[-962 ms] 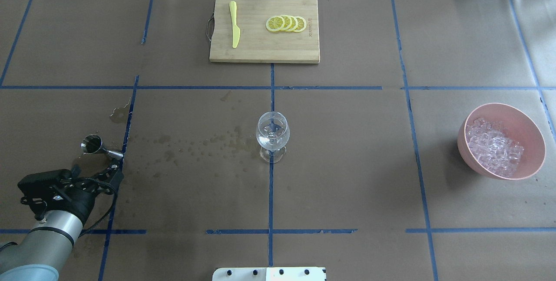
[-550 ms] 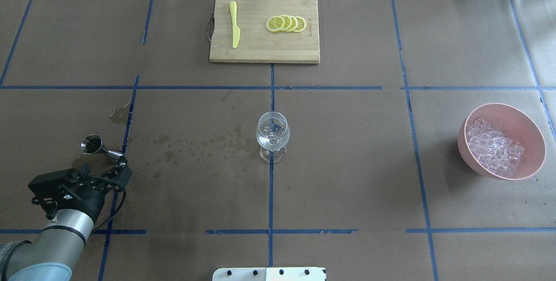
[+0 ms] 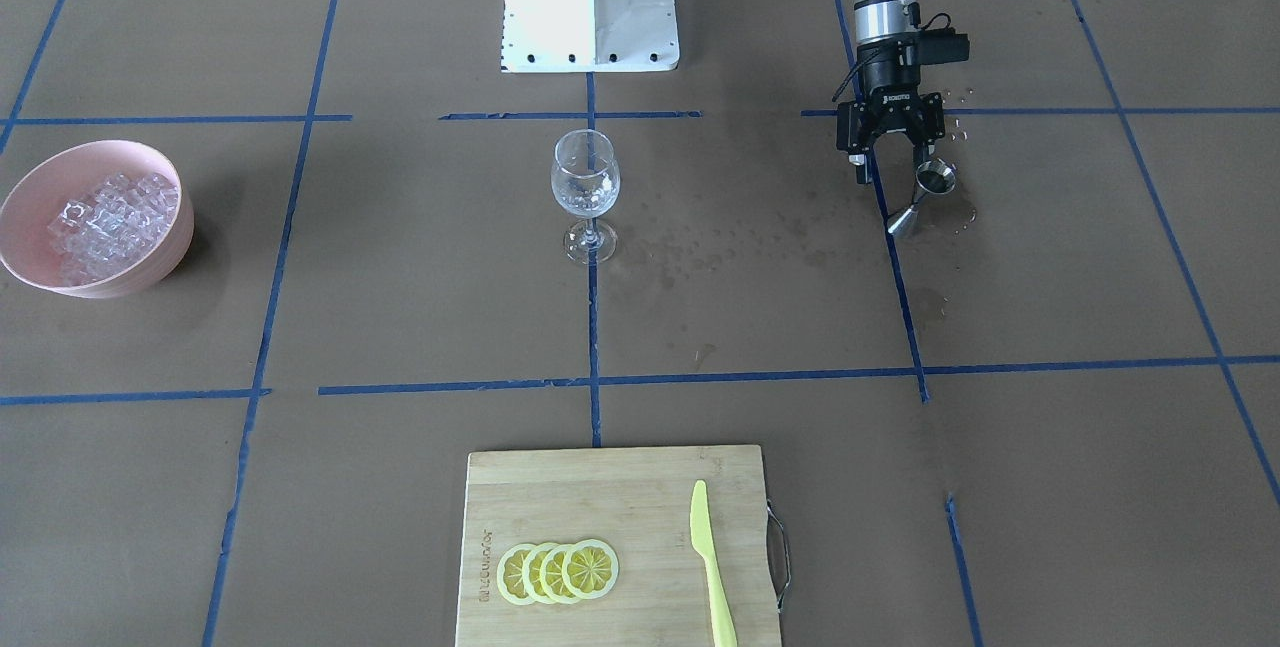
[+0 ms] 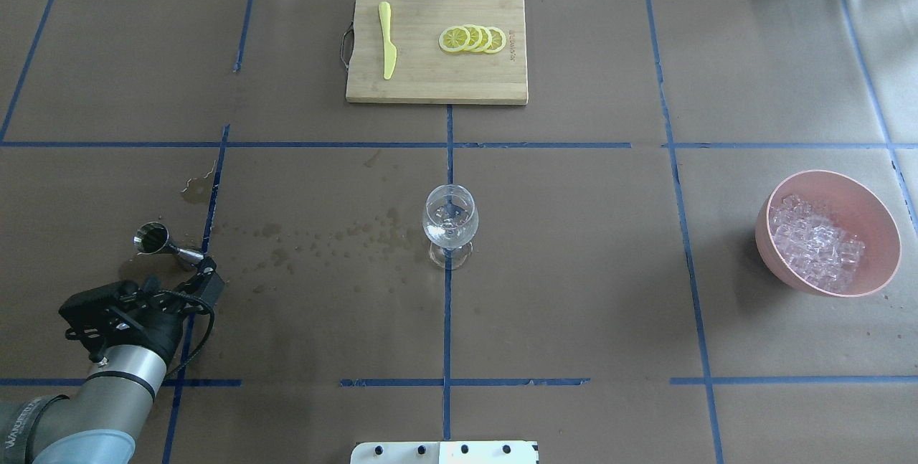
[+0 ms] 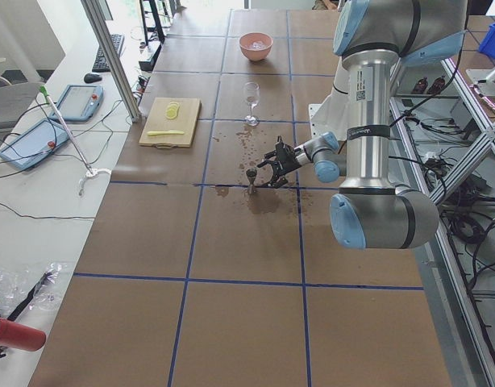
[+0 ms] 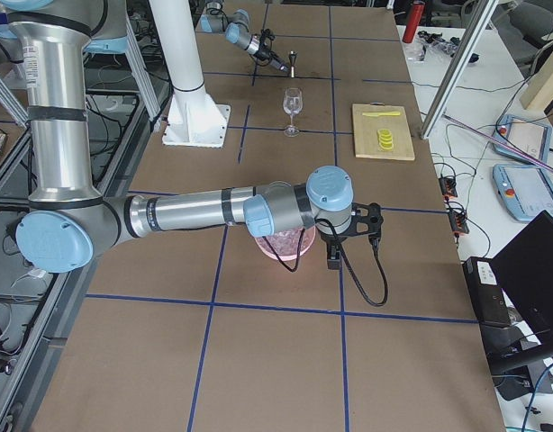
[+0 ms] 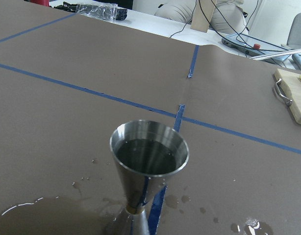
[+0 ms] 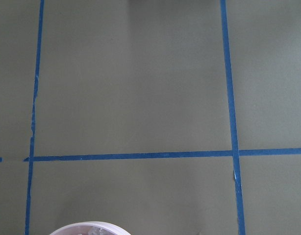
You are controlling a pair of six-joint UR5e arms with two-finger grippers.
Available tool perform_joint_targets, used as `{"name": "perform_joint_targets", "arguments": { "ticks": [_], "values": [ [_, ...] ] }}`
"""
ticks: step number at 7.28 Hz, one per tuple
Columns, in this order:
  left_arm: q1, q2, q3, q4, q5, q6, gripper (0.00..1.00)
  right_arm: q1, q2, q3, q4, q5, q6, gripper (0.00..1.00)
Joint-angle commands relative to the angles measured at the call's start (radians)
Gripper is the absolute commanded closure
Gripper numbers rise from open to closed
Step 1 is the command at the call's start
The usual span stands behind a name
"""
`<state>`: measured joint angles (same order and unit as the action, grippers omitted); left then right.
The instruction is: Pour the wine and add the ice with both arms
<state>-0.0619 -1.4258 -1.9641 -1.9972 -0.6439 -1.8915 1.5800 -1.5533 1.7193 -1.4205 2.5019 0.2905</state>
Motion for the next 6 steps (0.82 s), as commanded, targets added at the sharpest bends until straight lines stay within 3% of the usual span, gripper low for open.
{"name": "perform_joint_targets", "arguments": {
  "ticks": [1,6],
  "values": [
    [-0.006,0.010,0.004,0.000,0.021,0.075,0.00,0.000,-0.001,0.008,0.000,0.000,0.001,0.00],
    [-0.039,-0.007,0.033,0.000,0.096,0.117,0.00,-0.002,-0.005,0.013,0.000,0.000,-0.001,0.00]
  ]
}}
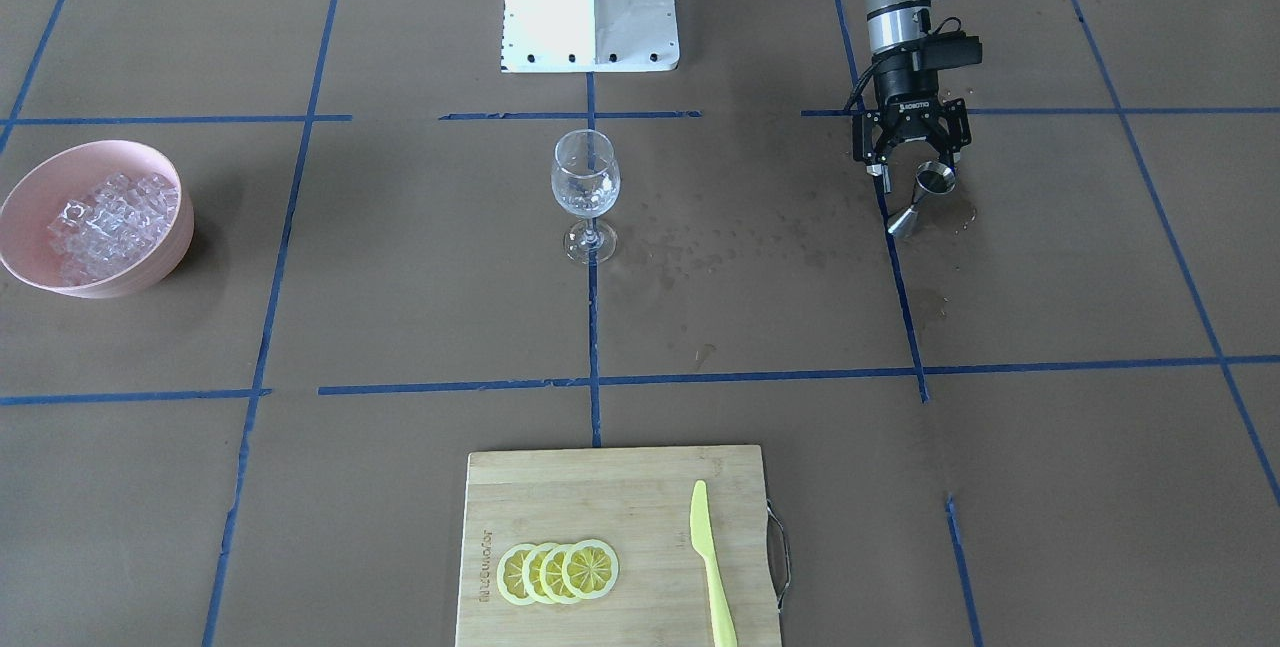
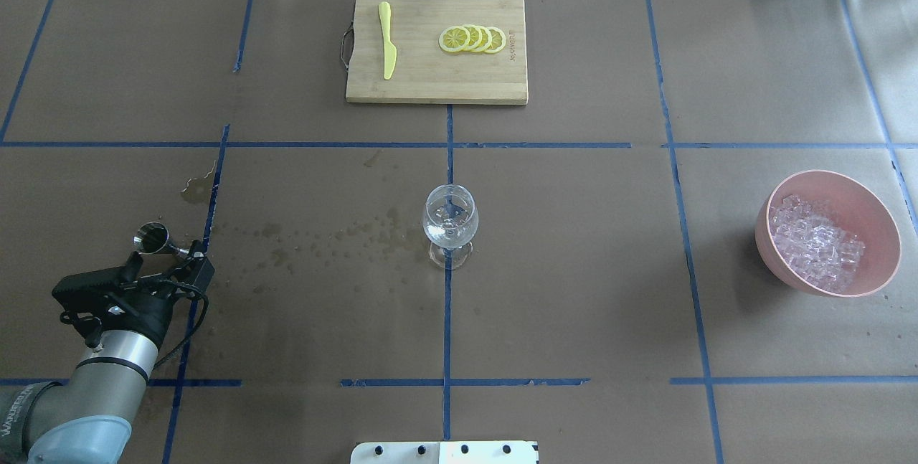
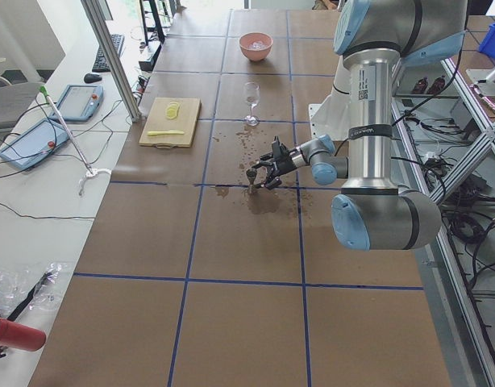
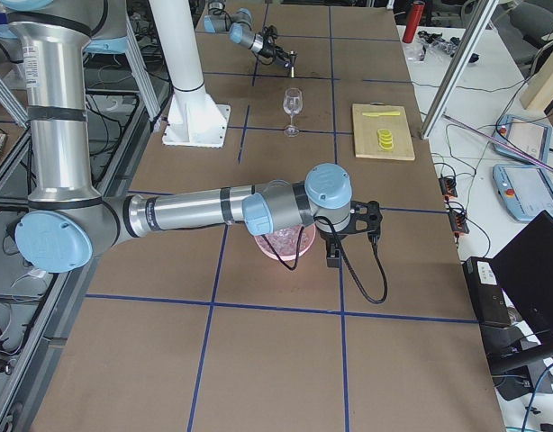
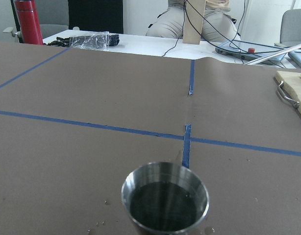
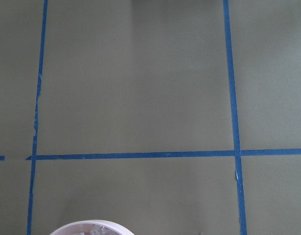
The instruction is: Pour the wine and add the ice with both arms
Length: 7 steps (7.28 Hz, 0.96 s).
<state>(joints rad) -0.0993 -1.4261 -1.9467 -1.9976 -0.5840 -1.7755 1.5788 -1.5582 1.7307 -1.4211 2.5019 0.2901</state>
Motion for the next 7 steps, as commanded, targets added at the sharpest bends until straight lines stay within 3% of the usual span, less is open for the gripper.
{"name": "perform_joint_targets", "arguments": {
  "ticks": [1,7],
  "values": [
    [-0.002,-0.002,0.043,0.000,0.042,0.001,0.00,0.000,0.000,0.001,0.001,0.000,0.001,0.00],
    [-0.002,-0.068,0.132,-0.003,0.058,-0.022,0.01,0.000,0.000,0.010,0.001,0.000,0.000,0.00]
  ]
}}
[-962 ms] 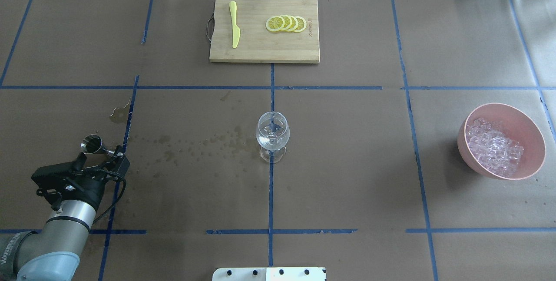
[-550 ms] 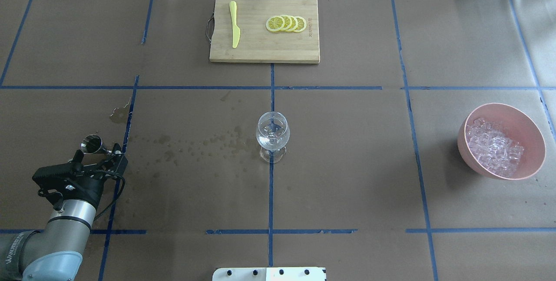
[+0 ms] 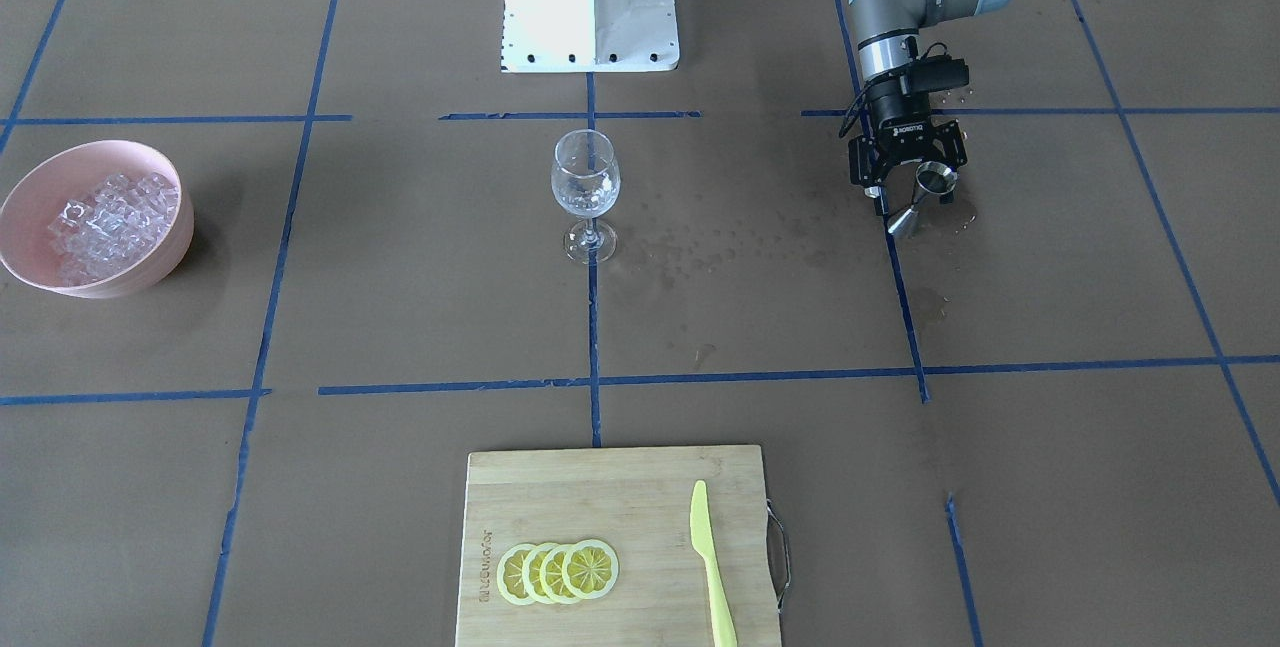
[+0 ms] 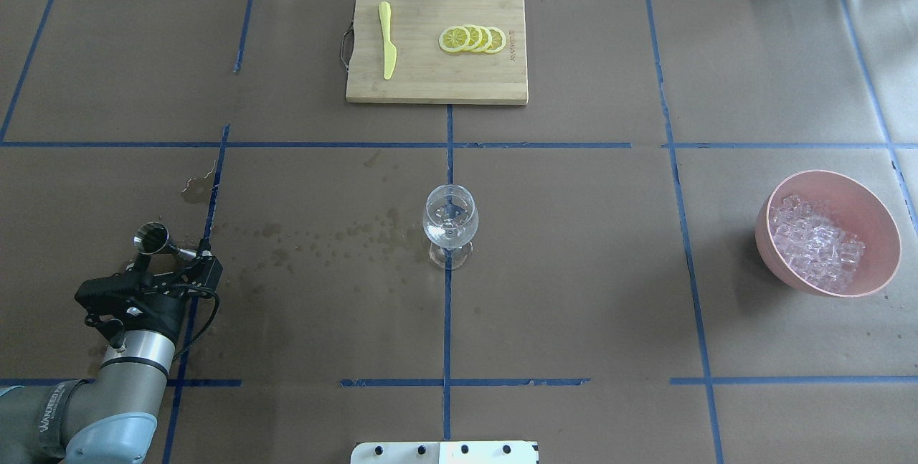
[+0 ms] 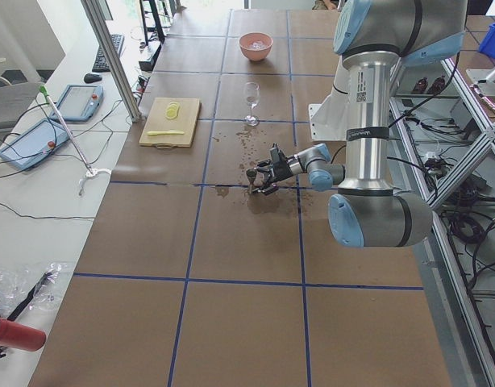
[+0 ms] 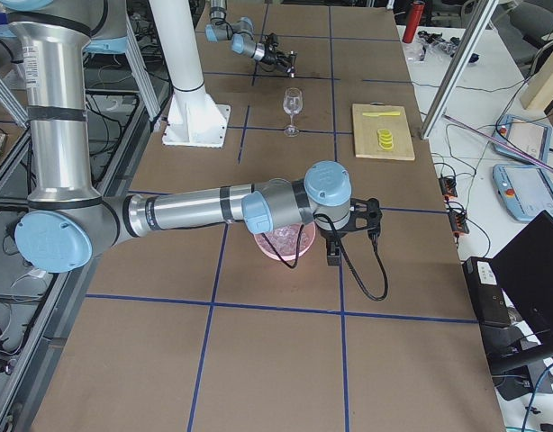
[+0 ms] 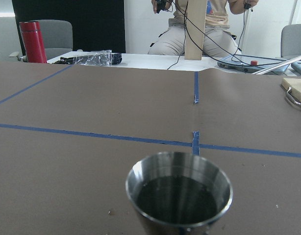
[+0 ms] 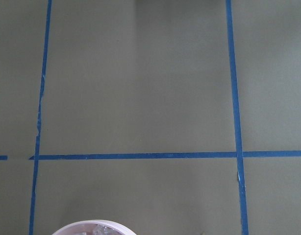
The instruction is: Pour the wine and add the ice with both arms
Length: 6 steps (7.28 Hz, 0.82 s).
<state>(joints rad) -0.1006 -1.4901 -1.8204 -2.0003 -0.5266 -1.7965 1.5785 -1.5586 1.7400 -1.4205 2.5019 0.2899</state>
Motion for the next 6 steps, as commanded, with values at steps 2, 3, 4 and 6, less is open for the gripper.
{"name": "perform_joint_targets", "arguments": {
  "ticks": [2,3,4,6],
  "values": [
    [-0.008,0.005,0.007,0.000,0.000,0.000,0.12,0.000,0.000,0.006,0.000,0.002,0.000,0.00],
    [-0.008,0.005,0.006,0.000,0.000,0.003,0.19,0.000,0.000,0.006,0.000,0.000,0.000,0.00],
    [-0.008,0.002,0.004,0.000,0.000,0.006,0.27,0.000,-0.001,0.006,0.000,0.000,0.000,0.00],
    [-0.008,0.001,-0.002,0.000,0.000,0.006,0.37,0.000,-0.002,0.004,-0.002,0.000,0.000,0.00]
  ]
}}
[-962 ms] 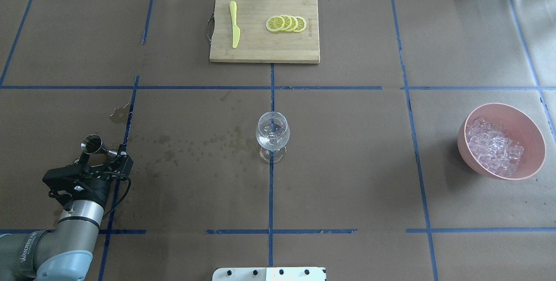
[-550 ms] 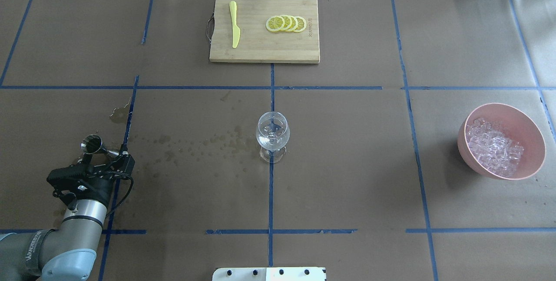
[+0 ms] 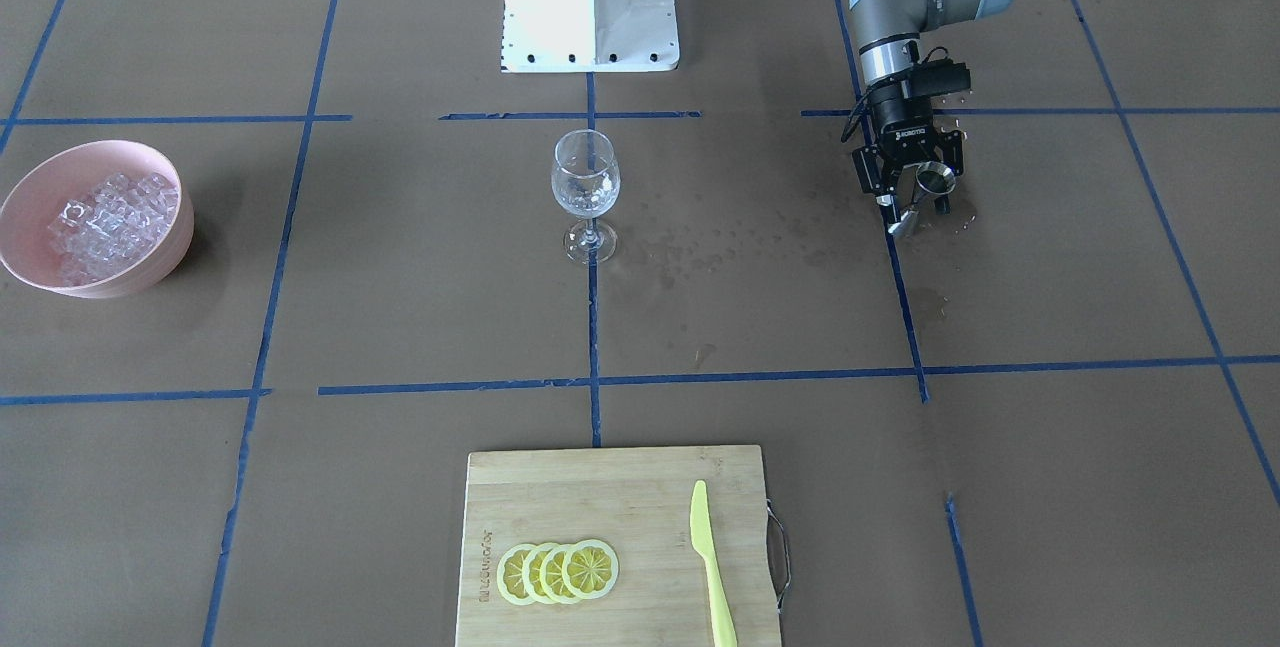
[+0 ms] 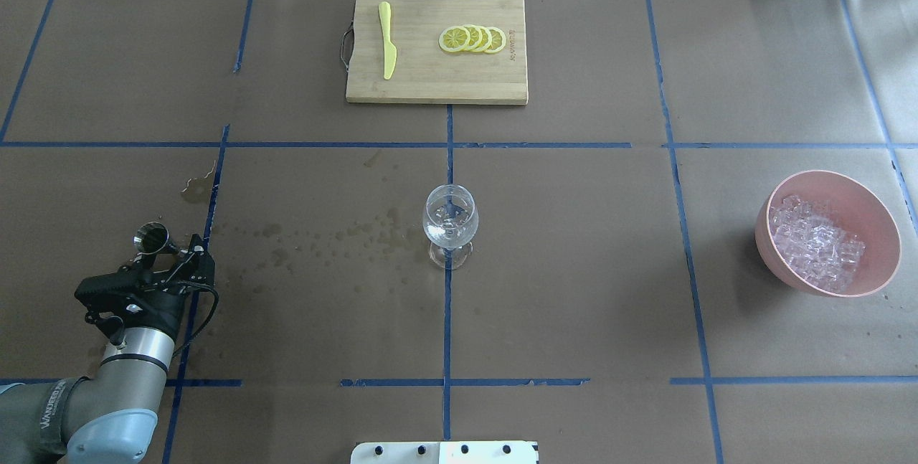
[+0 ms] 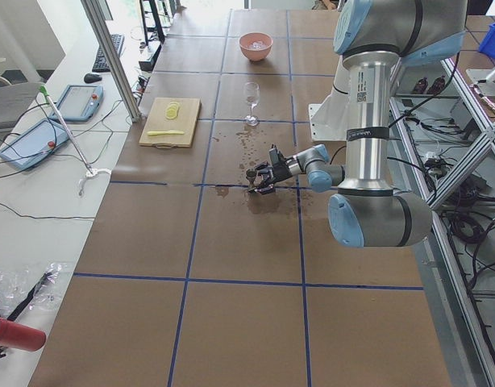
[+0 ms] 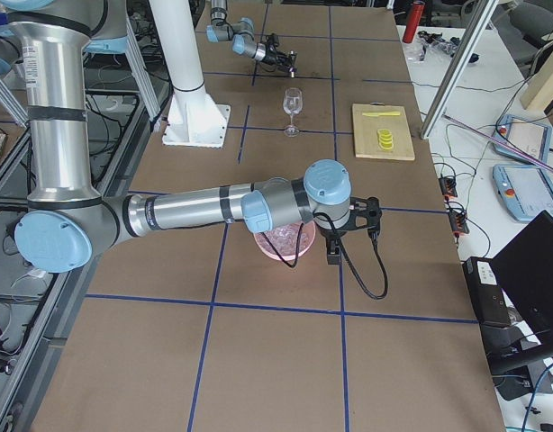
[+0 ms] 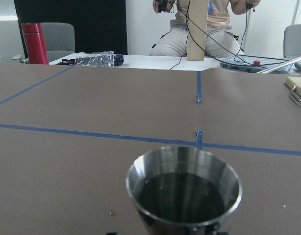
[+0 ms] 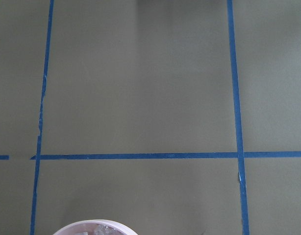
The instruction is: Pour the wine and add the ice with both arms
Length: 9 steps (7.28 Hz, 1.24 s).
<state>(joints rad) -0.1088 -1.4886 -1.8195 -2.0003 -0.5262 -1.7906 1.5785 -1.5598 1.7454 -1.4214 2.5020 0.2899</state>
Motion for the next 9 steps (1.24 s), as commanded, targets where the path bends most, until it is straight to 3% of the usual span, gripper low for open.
{"name": "perform_joint_targets", "arguments": {
  "ticks": [1,2,3,4,5,9],
  "values": [
    [0.000,0.002,-0.004,0.000,0.000,0.002,0.47,0.000,0.000,-0.001,-0.001,0.000,0.000,0.00],
    [0.000,0.004,-0.006,0.000,0.000,0.001,0.54,0.000,0.000,-0.001,-0.001,0.000,0.000,0.00],
    [0.000,0.008,-0.007,0.000,0.000,0.000,0.68,0.000,0.000,0.000,0.001,0.000,0.000,0.00],
    [0.000,0.013,-0.006,0.000,0.015,0.000,0.91,0.000,0.000,0.000,0.001,0.000,0.000,0.00],
    [-0.002,0.011,-0.014,-0.002,0.037,0.000,1.00,0.000,-0.002,0.000,-0.001,0.000,0.000,0.00],
    [-0.041,-0.005,-0.108,-0.002,0.038,0.043,1.00,0.000,-0.005,0.000,-0.001,0.001,0.000,0.00]
  ]
}}
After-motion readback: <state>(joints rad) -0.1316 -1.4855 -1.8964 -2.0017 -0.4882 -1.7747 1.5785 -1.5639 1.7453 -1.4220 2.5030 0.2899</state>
